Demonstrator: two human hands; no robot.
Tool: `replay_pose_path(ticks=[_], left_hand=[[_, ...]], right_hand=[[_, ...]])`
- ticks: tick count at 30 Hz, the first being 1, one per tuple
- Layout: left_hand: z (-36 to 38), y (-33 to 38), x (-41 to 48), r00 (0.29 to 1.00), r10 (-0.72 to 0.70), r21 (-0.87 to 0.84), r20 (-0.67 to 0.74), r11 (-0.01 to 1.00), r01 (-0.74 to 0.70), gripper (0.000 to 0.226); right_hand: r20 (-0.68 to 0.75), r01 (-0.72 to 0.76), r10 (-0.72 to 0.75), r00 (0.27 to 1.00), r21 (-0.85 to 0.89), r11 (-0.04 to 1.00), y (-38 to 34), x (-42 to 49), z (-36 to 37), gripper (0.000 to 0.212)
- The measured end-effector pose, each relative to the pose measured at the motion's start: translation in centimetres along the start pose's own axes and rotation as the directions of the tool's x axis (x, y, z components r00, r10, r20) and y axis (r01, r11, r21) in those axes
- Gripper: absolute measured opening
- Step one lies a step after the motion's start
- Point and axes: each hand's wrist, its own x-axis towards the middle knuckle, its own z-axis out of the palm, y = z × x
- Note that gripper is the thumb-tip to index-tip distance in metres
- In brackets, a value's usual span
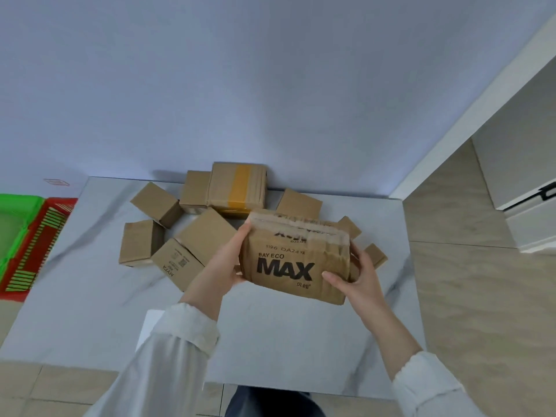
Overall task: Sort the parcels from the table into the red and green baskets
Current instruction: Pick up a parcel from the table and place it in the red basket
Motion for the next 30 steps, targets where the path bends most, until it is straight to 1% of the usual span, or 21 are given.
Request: replay_pose_path(ticks=[1,2,4,5,7,10,12,14,17,18,19,21,22,23,25,26,28,30], left_hand=[[-0.6,0.2,-0.8,0.999,-0.010,-0.020,0.043,1.000,0.011,0.043],[-1.1,0.4,-1.4,0.997,-0.002,-0.026,0.078,1.000,0.004,0.047],[-2.0,0.5,-2.2,0.993,0.061,-0.051,0.102,0.997,-0.056,0.059],[-2.3,0.6,-2.5,0.989,0.104,-0.061,0.106,0.993,-0.098,0.061],[-2.9,0.8,-3.4,0.973,0.191,-0.077,0.129,0.980,-0.182,0.054],[-3.4,1.2,-5.0,0.924,0.323,-0.140,0.206,0.944,-0.299,0.035],[-3.7,1.5,-5.8,0.888,0.388,-0.190,0.246,0.918,-0.348,0.027],[-4.1,1.8,-6.2,0.864,0.419,-0.214,0.278,0.904,-0.370,0.031],[-4.5,2.6,-6.7,0.865,0.398,-0.182,0.306,0.916,-0.357,0.048],[-4.8,2.9,-6.7,0.874,0.379,-0.139,0.305,0.925,-0.353,0.051],[-5.0,3.2,-6.6,0.882,0.358,-0.082,0.306,0.933,-0.350,0.057],[-5.5,4.0,-6.4,0.893,0.319,0.020,0.318,0.939,-0.343,0.085],[-5.6,4.2,-6.3,0.893,0.305,0.037,0.332,0.941,-0.336,0.096],[-5.5,4.4,-6.3,0.892,0.298,0.039,0.339,0.943,-0.329,0.098],[-5.1,4.6,-6.3,0.903,0.288,0.017,0.319,0.951,-0.310,0.089],[-4.9,4.6,-6.3,0.913,0.282,0.000,0.294,0.955,-0.296,0.083],[-4.6,4.5,-6.3,0.923,0.281,-0.024,0.264,0.958,-0.285,0.074],[-4.3,4.4,-6.3,0.926,0.272,-0.042,0.263,0.962,-0.270,0.069]], right_hand=[[0.011,0.030,-0.029,1.000,-0.022,0.999,-0.8,-0.5,-0.1,0.090],[0.026,0.057,-0.056,0.998,-0.033,0.998,-1.6,-0.9,-0.2,0.090],[0.075,0.093,-0.092,0.993,-0.001,0.996,-3.2,-1.8,-0.4,0.087],[0.108,0.094,-0.097,0.989,0.033,0.995,-4.0,-2.2,-0.5,0.085],[0.145,0.057,-0.075,0.987,0.125,0.991,-5.2,-2.9,-0.5,0.083],[0.190,-0.049,0.000,0.982,0.258,0.965,-6.9,-3.5,-0.4,0.092],[0.206,-0.074,0.019,0.978,0.263,0.962,-7.6,-4.0,-0.1,0.082],[0.193,-0.060,0.008,0.981,0.267,0.962,-8.0,-4.3,0.2,0.077],[0.146,-0.001,-0.042,0.988,0.282,0.960,-8.5,-4.4,0.3,0.078],[0.131,0.038,-0.076,0.988,0.272,0.962,-8.7,-4.5,0.3,0.075],[0.113,0.089,-0.119,0.986,0.241,0.966,-8.8,-4.6,0.5,0.072],[0.074,0.203,-0.217,0.973,0.160,0.966,-9.1,-4.6,0.8,0.073],[0.056,0.254,-0.262,0.963,0.121,0.960,-9.2,-4.6,1.1,0.077],[0.043,0.302,-0.306,0.951,0.080,0.950,-9.3,-4.7,1.3,0.081],[0.019,0.359,-0.359,0.933,0.003,0.934,-9.3,-4.7,1.7,0.094],[0.014,0.376,-0.376,0.927,-0.021,0.926,-9.2,-4.8,1.8,0.096],[0.010,0.403,-0.403,0.915,-0.046,0.914,-9.0,-4.8,1.8,0.097],[0.006,0.417,-0.417,0.909,-0.050,0.908,-8.8,-4.8,1.6,0.097]])
